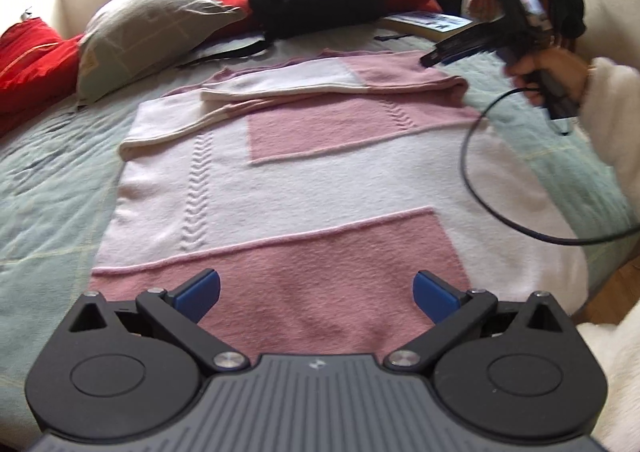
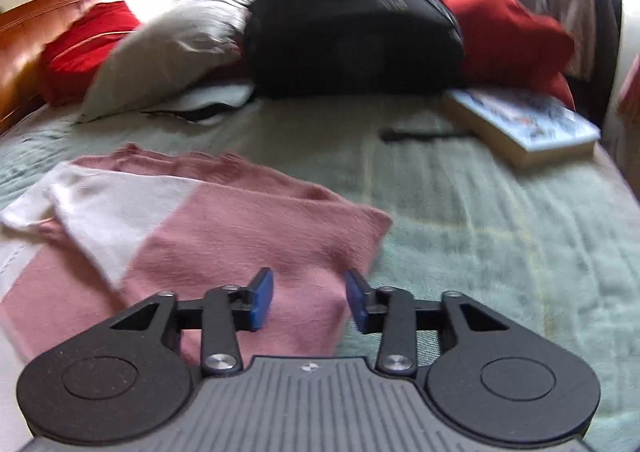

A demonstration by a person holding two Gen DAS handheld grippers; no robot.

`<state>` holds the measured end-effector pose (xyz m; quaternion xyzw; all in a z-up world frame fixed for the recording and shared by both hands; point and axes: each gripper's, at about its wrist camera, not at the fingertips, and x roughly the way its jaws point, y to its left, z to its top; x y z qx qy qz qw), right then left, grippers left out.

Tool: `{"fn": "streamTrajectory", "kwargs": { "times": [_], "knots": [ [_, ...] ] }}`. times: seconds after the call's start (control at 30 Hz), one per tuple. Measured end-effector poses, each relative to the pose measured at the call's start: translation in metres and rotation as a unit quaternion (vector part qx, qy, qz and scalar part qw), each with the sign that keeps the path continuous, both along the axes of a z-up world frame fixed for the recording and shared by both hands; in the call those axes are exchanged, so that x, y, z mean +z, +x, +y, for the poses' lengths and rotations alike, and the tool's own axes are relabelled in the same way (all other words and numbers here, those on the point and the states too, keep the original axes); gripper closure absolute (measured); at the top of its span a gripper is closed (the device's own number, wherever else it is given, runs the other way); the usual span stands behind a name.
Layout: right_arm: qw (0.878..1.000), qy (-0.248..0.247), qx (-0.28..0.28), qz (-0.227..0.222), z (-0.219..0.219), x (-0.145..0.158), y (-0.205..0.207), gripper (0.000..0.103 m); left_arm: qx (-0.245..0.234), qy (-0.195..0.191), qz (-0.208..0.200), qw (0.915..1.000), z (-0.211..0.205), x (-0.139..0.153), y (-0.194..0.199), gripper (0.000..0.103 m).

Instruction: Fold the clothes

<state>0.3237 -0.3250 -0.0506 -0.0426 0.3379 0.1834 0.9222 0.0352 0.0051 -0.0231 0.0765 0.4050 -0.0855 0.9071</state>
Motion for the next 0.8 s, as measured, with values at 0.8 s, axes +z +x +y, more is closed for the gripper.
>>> {"fn": "streamTrajectory", "kwargs": {
  "times": [0.8],
  "knots": [
    [0.981, -0.096, 0.155, 0.06, 0.074, -0.027, -0.19, 0.01, -0.03, -0.006, -0.012, 0.9995, 0.039, -0.053, 0.018, 0.001]
  ]
}}
